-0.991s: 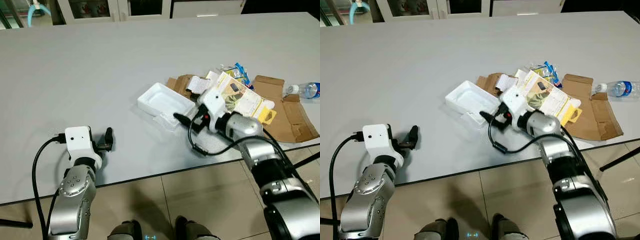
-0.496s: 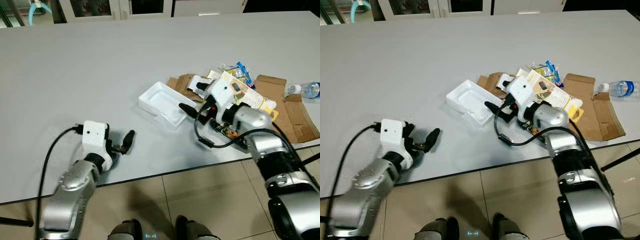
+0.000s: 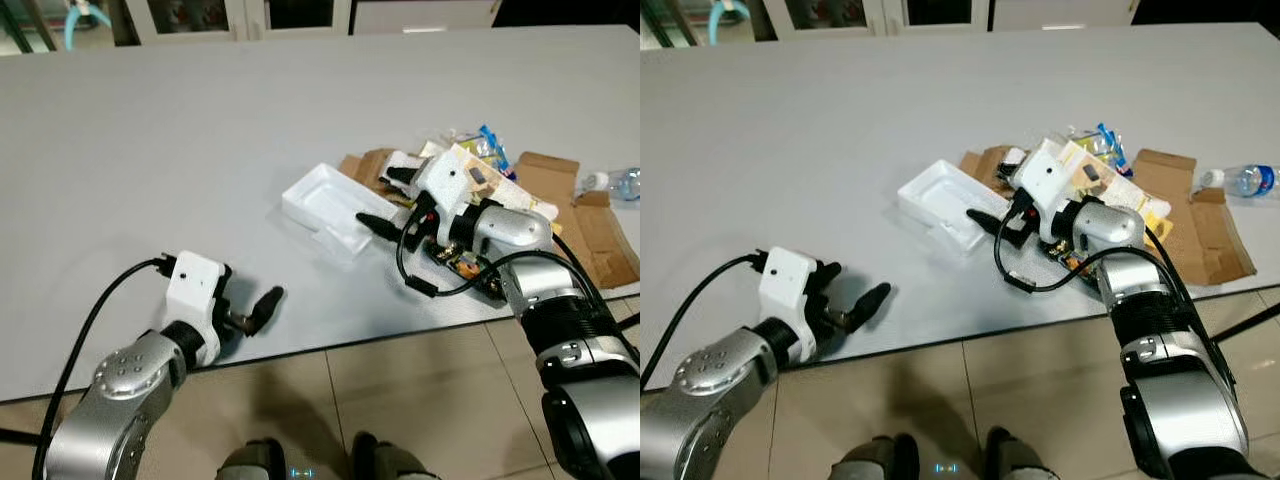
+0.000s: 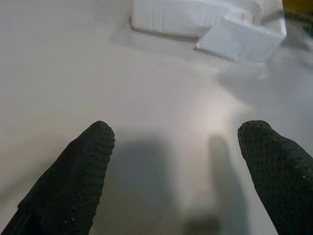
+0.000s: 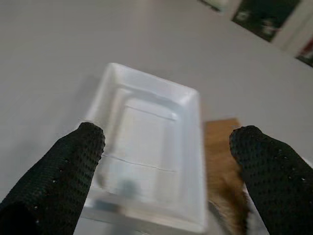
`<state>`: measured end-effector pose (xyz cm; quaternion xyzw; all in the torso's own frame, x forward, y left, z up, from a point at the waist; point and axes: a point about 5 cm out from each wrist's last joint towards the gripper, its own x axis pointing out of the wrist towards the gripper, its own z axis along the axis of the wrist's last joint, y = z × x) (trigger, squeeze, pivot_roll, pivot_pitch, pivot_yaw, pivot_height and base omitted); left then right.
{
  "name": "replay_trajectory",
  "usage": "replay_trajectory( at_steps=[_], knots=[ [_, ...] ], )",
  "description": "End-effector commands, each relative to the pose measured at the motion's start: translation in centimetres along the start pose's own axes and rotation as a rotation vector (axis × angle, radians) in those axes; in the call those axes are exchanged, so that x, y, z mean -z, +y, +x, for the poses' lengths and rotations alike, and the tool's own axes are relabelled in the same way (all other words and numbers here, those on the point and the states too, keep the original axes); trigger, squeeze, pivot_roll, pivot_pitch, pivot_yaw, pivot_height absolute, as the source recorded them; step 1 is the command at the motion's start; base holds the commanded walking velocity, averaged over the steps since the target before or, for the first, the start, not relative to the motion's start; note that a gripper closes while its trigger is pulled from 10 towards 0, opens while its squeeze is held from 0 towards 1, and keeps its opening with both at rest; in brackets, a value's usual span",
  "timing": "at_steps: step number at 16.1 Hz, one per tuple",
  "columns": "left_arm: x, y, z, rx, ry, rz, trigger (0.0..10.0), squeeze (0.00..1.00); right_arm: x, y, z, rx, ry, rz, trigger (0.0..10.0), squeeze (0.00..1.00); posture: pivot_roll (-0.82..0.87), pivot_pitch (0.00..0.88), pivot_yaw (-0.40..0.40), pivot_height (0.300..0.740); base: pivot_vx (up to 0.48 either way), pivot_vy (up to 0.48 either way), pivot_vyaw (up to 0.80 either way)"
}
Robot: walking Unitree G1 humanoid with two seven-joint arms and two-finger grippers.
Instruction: Picking trash to rubbish bin
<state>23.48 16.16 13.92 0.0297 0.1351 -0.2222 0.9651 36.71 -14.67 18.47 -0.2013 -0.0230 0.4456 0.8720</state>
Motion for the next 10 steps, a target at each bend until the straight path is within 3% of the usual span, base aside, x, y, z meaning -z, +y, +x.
replay_trajectory(
  at_steps=[1, 6, 10],
  knots=[
    [0.2, -0.1, -0.2, 0.010, 0.009, -0.005, 10.0, 0.00, -0.1, 0.9, 0.1, -0.095, -0.017, 0.029, 10.0, 0.00, 0.00, 0.183, -0.011, 0.740, 0.000, 0.000, 0.00],
    [-0.2, -0.6, -0.2, 0.022, 0.008, -0.016, 10.0, 0.00, 0.1, 2.6, -0.4, -0.313, 0.030, 0.018, 10.0, 0.00, 0.00, 0.184, -0.020, 0.740, 0.000, 0.000, 0.00],
    [0.0, -0.6, -0.2, 0.014, 0.011, -0.020, 10.0, 0.00, 0.7, 3.1, -1.1, -0.377, 0.081, 0.005, 10.0, 0.00, 0.00, 0.184, -0.023, 0.740, 0.000, 0.000, 0.00]
  ],
)
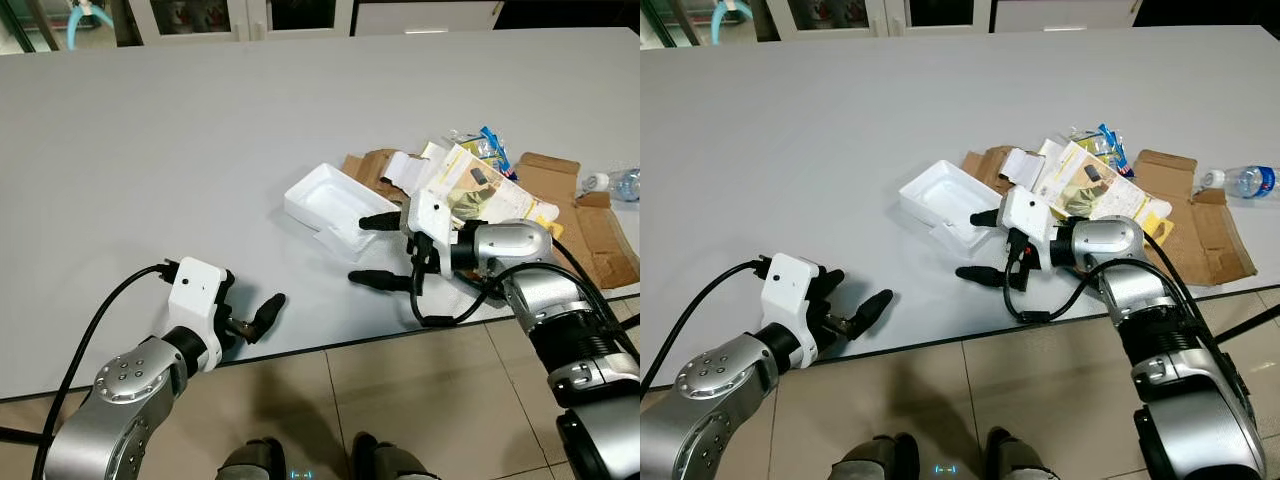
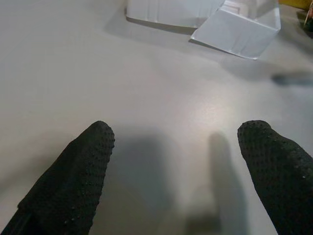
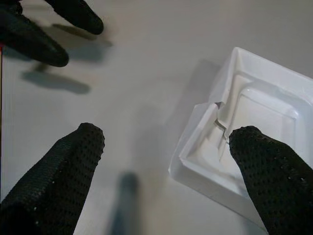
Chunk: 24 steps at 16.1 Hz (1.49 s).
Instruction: Picking trash to rubbish bin
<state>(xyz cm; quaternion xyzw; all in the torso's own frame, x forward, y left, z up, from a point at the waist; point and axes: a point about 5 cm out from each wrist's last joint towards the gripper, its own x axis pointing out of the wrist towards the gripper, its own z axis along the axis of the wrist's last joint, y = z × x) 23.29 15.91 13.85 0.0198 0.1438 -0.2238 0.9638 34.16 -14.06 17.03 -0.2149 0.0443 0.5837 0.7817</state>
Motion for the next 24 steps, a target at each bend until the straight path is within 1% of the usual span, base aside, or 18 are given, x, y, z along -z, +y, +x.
replay_trajectory(
  at_steps=[1, 3, 5, 8, 10, 11, 15, 16, 17, 18, 24],
  knots=[
    [-0.1, -0.4, 0.0, 0.010, -0.003, 0.001, 10.0, 0.00, 0.5, 0.4, 0.1, 0.007, 0.028, -0.022, 10.0, 0.00, 0.00, 0.184, -0.023, 0.740, 0.000, 0.000, 0.00],
    [-0.3, -0.6, 0.1, 0.013, -0.008, -0.005, 10.0, 0.00, 0.4, 0.2, 0.5, 0.064, 0.032, -0.069, 10.0, 0.00, 0.00, 0.184, -0.023, 0.740, 0.000, 0.000, 0.00],
    [-0.3, -0.5, 0.1, 0.010, -0.010, -0.009, 10.0, 0.00, 0.4, 0.4, 0.9, 0.067, 0.026, -0.063, 10.0, 0.00, 0.00, 0.187, -0.026, 0.740, 0.000, 0.000, 0.00],
    [-0.3, -0.6, 0.0, 0.005, -0.013, -0.013, 10.0, 0.00, 1.0, 0.8, 1.8, 0.054, 0.053, -0.059, 10.0, 0.00, 0.00, 0.193, -0.029, 0.740, 0.000, 0.000, 0.00],
    [-0.4, -0.8, 0.1, 0.005, -0.017, -0.016, 10.0, 0.00, 2.0, 1.1, 2.9, 0.055, 0.097, -0.034, 10.0, 0.00, 0.01, 0.197, -0.032, 0.740, 0.000, 0.000, 0.00],
    [-0.4, -0.8, 0.1, 0.003, -0.017, -0.018, 10.0, 0.00, 2.5, 1.1, 3.0, 0.063, 0.123, -0.014, 10.0, 0.00, 0.01, 0.197, -0.032, 0.740, 0.000, 0.000, 0.00],
    [-0.3, -0.7, -0.1, -0.005, -0.014, -0.023, 10.0, 0.00, 4.1, 1.6, 2.9, 0.049, 0.189, 0.019, 10.0, 0.00, 0.01, 0.201, -0.034, 0.740, 0.000, 0.000, 0.00],
    [-0.3, -0.7, -0.1, -0.005, -0.014, -0.023, 10.0, 0.00, 4.2, 1.7, 2.8, 0.047, 0.192, 0.019, 5.6, 0.00, 0.01, 0.201, -0.034, 0.740, 0.000, 0.000, 0.00],
    [-0.3, -0.8, 0.0, -0.004, -0.013, -0.023, 10.0, 0.00, 4.5, 1.8, 2.8, 0.039, 0.196, 0.019, 0.8, 0.00, 0.01, 0.201, -0.034, 0.740, 0.000, 0.000, 0.00],
    [-0.4, -0.8, 0.0, -0.002, -0.015, -0.023, 10.0, 0.00, 4.6, 2.0, 2.7, 0.036, 0.194, 0.022, 0.0, 0.00, 0.01, 0.204, -0.031, 0.740, 0.000, 0.000, 0.00],
    [-0.4, -0.8, 0.1, -0.004, -0.015, -0.021, 10.0, 0.00, 5.0, 2.0, 2.7, 0.049, 0.196, 0.027, 0.0, 0.00, 0.01, 0.200, -0.027, 0.740, 0.000, 0.000, 0.00]
  ],
)
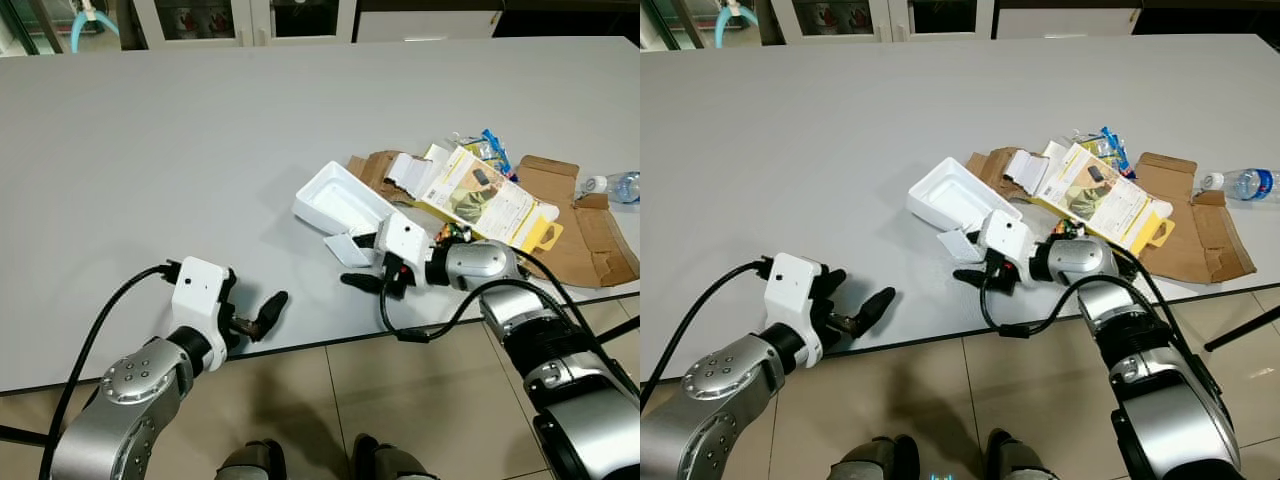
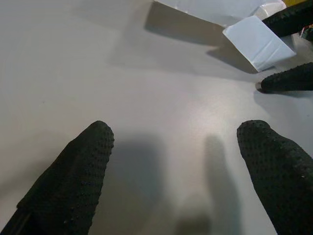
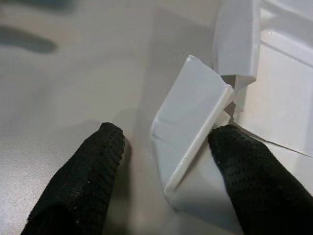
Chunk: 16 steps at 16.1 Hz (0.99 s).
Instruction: Picking trash to rubbish bin
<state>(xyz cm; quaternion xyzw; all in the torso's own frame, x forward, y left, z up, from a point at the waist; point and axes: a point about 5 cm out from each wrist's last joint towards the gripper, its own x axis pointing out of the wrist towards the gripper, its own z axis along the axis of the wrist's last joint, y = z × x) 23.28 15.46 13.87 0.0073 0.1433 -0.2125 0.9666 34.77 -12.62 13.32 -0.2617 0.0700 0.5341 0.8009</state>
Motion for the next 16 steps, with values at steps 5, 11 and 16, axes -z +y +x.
replay_trajectory(
  at_steps=[5, 11, 16],
  knots=[
    [-0.33, -0.39, -0.05, 0.013, -0.009, 0.006, 10.0, 0.00, 2.20, 1.36, 0.07, -0.046, 0.079, 0.053, 0.0, 0.00, 0.01, 0.200, -0.027, 0.740, 0.000, 0.000, 0.00],
    [-0.28, -0.37, 0.05, 0.006, -0.009, 0.001, 10.0, 0.00, 1.25, 0.70, 0.09, 0.020, -0.001, 0.065, 0.0, 0.00, 0.01, 0.202, -0.026, 0.740, 0.000, 0.000, 0.00],
    [-0.32, -0.20, 0.13, 0.002, -0.009, 0.005, 10.0, 0.00, 1.33, 0.54, -0.03, 0.030, 0.002, 0.067, 0.0, 0.00, 0.01, 0.197, -0.022, 0.740, 0.000, 0.000, 0.00]
  ],
)
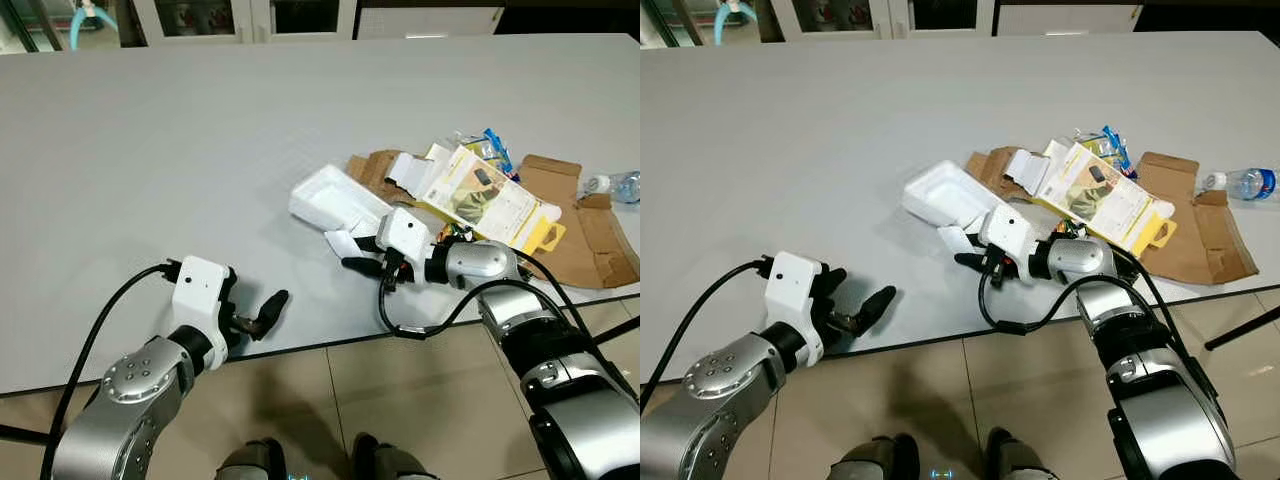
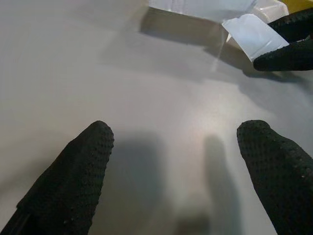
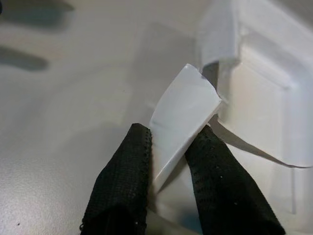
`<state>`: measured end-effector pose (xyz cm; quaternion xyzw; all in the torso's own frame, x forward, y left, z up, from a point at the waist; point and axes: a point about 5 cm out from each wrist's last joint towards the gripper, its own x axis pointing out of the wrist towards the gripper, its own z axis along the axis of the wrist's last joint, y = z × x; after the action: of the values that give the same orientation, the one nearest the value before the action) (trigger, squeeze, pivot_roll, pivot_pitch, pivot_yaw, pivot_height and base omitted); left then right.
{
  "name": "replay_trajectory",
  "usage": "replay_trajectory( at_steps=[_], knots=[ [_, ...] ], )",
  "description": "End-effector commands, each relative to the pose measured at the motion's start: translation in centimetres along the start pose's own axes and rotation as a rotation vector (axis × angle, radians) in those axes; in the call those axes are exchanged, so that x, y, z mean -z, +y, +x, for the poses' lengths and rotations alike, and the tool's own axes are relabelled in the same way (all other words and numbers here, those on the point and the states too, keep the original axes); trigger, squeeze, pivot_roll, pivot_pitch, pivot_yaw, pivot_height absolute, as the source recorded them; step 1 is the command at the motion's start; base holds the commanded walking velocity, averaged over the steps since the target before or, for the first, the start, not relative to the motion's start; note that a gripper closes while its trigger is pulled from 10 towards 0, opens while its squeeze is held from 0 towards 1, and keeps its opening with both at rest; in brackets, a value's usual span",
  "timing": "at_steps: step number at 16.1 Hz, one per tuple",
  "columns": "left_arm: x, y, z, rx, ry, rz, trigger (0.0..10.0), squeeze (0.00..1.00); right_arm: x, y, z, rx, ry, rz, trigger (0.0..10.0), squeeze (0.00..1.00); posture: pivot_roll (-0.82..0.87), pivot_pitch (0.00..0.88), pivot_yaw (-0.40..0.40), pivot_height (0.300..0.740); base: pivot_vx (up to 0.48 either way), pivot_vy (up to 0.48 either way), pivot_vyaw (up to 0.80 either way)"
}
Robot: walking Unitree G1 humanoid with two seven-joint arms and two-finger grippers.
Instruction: Picking trash to rubbish bin
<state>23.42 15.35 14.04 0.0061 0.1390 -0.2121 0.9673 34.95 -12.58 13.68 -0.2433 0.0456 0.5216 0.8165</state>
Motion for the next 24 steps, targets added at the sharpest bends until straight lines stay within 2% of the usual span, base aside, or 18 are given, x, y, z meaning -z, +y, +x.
replay_trajectory(
  at_steps=[1, 7, 11, 12, 16, 20, 22, 24],
  knots=[
    [-0.1, -0.1, 0.0, 0.002, -0.001, 0.006, 10.0, 0.00, 1.6, 0.8, -0.1, -0.013, 0.057, 0.053, 0.0, 0.00, 0.01, 0.194, -0.021, 0.740, 0.000, 0.000, 0.00],
    [0.0, 0.6, 0.2, -0.050, -0.008, 0.012, 10.0, 0.00, 0.9, 0.3, 0.0, 0.061, -0.020, 0.094, 0.0, 0.00, 0.01, 0.191, -0.016, 0.740, 0.000, 0.000, 0.00],
    [-0.6, 1.3, 0.5, -0.112, -0.052, 0.025, 10.0, 0.00, 0.6, -0.5, -0.1, 0.168, -0.055, 0.160, 0.0, 0.00, 0.01, 0.184, -0.008, 0.740, 0.000, 0.000, 0.00],
    [-0.7, 1.5, 0.5, -0.130, -0.065, 0.025, 10.0, 0.00, 0.5, -0.9, -0.2, 0.222, -0.073, 0.193, 10.0, 0.00, 0.00, 0.183, -0.006, 0.740, 0.000, 0.000, 0.00],
    [-1.4, 1.9, 0.8, -0.230, -0.145, 0.006, 10.0, 0.00, -0.8, -2.6, -0.7, 0.415, -0.165, 0.259, 10.0, 0.00, 0.00, 0.179, -0.003, 0.740, 0.000, 0.000, 0.00],
    [-1.7, 2.6, 0.8, -0.324, -0.209, 0.000, 10.0, 0.00, -0.8, -4.1, -1.7, 0.625, -0.211, 0.353, 10.0, 0.00, 0.00, 0.174, 0.000, 0.740, 0.000, 0.000, 0.00],
    [-1.6, 2.9, 0.8, -0.359, -0.219, 0.007, 10.0, 0.00, -1.2, -4.8, -2.2, 0.698, -0.205, 0.349, 10.0, 0.00, 0.00, 0.172, 0.004, 0.740, 0.000, 0.000, 0.00],
    [-1.7, 3.1, 0.8, -0.371, -0.230, 0.007, 10.0, 0.00, -2.1, -5.1, -2.3, 0.715, -0.238, 0.341, 10.0, 0.00, -0.01, 0.170, 0.009, 0.740, 0.000, 0.000, 0.00]
  ],
)
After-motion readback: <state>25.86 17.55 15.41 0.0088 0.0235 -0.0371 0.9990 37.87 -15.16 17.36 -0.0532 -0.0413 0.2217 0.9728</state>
